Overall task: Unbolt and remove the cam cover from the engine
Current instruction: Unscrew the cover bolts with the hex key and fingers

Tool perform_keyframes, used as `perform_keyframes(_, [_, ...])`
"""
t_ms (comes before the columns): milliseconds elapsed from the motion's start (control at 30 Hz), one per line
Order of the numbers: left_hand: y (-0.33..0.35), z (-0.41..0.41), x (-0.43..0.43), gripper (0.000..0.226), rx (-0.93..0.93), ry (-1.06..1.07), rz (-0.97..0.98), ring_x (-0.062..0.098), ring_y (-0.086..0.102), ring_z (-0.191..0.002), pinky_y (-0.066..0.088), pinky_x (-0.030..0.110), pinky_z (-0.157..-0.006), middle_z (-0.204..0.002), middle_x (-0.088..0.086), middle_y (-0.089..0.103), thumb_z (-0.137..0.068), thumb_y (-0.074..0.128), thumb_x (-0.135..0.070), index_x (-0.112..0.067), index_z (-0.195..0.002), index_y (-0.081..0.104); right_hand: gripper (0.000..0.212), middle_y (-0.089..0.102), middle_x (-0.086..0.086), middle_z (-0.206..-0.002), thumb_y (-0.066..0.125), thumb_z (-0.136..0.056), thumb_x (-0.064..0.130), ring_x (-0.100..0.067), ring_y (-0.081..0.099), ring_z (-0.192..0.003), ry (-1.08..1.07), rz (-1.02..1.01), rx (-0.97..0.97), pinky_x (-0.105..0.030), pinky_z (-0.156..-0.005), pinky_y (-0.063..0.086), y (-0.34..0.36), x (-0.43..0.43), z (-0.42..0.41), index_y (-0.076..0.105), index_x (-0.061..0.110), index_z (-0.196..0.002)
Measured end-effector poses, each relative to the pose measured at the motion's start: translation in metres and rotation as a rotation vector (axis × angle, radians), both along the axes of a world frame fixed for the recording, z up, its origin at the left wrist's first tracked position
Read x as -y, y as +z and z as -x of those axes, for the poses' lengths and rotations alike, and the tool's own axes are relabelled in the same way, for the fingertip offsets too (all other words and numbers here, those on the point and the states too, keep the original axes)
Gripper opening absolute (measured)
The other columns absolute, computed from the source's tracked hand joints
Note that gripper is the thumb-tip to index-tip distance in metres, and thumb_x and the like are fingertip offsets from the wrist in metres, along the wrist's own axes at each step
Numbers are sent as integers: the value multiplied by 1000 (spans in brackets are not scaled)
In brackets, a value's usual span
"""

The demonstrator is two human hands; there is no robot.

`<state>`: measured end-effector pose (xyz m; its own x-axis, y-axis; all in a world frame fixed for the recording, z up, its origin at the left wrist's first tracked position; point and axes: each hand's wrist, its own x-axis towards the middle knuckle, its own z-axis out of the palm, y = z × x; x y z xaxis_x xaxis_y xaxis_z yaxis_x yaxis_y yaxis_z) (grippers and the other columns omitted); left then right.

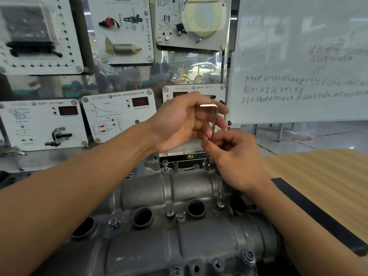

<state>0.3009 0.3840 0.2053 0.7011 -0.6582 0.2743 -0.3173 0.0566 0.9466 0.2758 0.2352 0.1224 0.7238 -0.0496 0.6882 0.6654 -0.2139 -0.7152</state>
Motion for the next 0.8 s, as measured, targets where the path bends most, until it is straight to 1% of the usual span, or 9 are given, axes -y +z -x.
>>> perform_keyframes(67, [1,0,-3,30,8,-33,6,15,58,-66,51,27,-67,-90,7,70,-98,45,-28,-9,-104,68,35,50,8,-47,71,-89,11,-8,42,-45,3,-30,-20,-16,-45,35,0,-1,0,60,19,-57])
perform_keyframes(133, [1,2,-3,26,57,-11,3,14,57,-65,51,26,-65,-88,4,68,-97,53,-31,-10,-103,68,26,57,4,-51,73,-89,14,-9,49,-47,-3,-64,-30,-17,-46,39,0,-1,1,66,19,-64])
perform_keyframes(233, [-2,10,10,29,261,234,2,11,51,-48,46,21,-50,-70,2,63,-89,67,-37,-10,-80,66,14,63,0,-56,75,-87,16,-10,55,-49,3,-85,-22,-19,-48,44,0,-1,2,70,18,-73])
perform_keyframes(333, [-11,15,24,45,396,444,28,8,45,-34,39,16,-41,-52,4,57,-92,68,-36,-11,-58,56,16,61,2,-54,77,-85,18,-7,52,-47,25,-67,8,-17,-46,42,1,-1,4,69,18,-71])
perform_keyframes(367, [-14,16,27,50,404,483,14,7,44,-32,38,14,-41,-49,4,56,-94,67,-39,-11,-54,55,18,61,3,-53,76,-85,15,-6,50,-46,39,-51,15,-17,-46,40,2,-1,4,69,18,-69])
perform_keyframes(433, [-18,18,30,58,363,528,-17,7,42,-30,37,13,-40,-44,4,54,-95,61,-47,-12,-50,55,31,59,5,-50,73,-85,5,-4,46,-43,72,-23,19,-15,-44,37,2,-1,6,66,25,-62])
perform_keyframes(533, [-19,19,34,65,309,534,-46,9,42,-29,36,13,-38,-42,6,53,-97,53,-54,-12,-48,56,45,55,10,-47,68,-81,-5,-2,43,-41,93,-8,-3,-14,-43,35,3,0,7,59,30,-54])
perform_keyframes(667, [-18,21,35,68,276,559,-77,10,42,-30,35,14,-38,-42,7,53,-98,49,-54,-10,-47,58,43,54,10,-47,69,-80,-7,0,42,-41,93,-4,-8,-12,-44,34,2,0,6,57,26,-55])
perform_keyframes(800, [-13,22,36,64,199,557,-86,15,39,-30,35,17,-37,-44,8,54,-96,46,-47,-11,-45,58,39,55,10,-48,72,-83,-3,0,41,-42,78,-1,1,-12,-44,33,2,-1,6,60,26,-58])
